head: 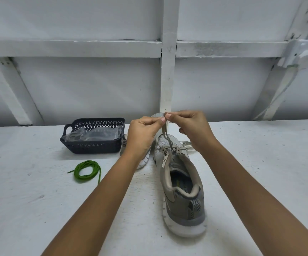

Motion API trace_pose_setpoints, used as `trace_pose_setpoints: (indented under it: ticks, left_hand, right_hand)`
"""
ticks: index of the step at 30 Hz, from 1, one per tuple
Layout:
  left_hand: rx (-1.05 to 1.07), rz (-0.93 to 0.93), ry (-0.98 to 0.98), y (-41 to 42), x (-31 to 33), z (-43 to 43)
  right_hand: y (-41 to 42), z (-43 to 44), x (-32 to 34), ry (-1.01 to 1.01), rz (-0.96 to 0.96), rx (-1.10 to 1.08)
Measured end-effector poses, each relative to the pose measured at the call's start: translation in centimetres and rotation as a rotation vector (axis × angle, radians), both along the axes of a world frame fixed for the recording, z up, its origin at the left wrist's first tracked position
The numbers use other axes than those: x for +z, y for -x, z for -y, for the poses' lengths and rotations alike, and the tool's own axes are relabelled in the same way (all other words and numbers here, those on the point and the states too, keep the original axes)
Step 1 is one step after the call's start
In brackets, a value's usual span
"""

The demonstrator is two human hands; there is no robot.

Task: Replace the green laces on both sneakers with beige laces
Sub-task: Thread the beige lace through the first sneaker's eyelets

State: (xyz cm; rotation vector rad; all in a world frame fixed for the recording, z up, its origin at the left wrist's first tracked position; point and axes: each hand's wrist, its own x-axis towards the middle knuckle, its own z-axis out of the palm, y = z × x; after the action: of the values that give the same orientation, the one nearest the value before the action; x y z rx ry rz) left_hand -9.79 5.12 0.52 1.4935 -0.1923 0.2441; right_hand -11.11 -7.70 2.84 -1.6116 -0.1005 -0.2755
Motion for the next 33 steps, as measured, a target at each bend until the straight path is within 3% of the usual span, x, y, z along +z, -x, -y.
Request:
trace_pose_setpoints:
  ticks: [5,12,15,19,24,33]
  left_hand:
    - [0.025,0.039,-0.04,-0.3,-0.1,0.3]
    - [-0.023,-0.048,0.112,0.0,0.0,0.9]
    - [-0.027,-0.024,0.189,0.7,-0.2,1.2]
    - [0.077,-0.043,-0.159,2.2,-2.5,1.7]
    - [-0.006,-0.233,-0.503,3.2,-5.3,3.1]
    - [0.028,-0.274,-0.555,2.6,-5.7,3.3]
  right_hand:
    - [-0.1,0.7,-1.0,0.093,-0.017,0.009]
    - [0.2,1.0,-3.3,0.42,-0.017,0.172]
    - [-0.2,0.9,-3.5,0.364,-0.018,0.161]
    - [-0.9,1.1,-3.0,0.256,-0.025,0.118]
    - [-1.6,0.7,-1.9,0.104,-0.078,0.132]
    - [-1.8,-1.3,1.9,-0.082,-0.001,0.285]
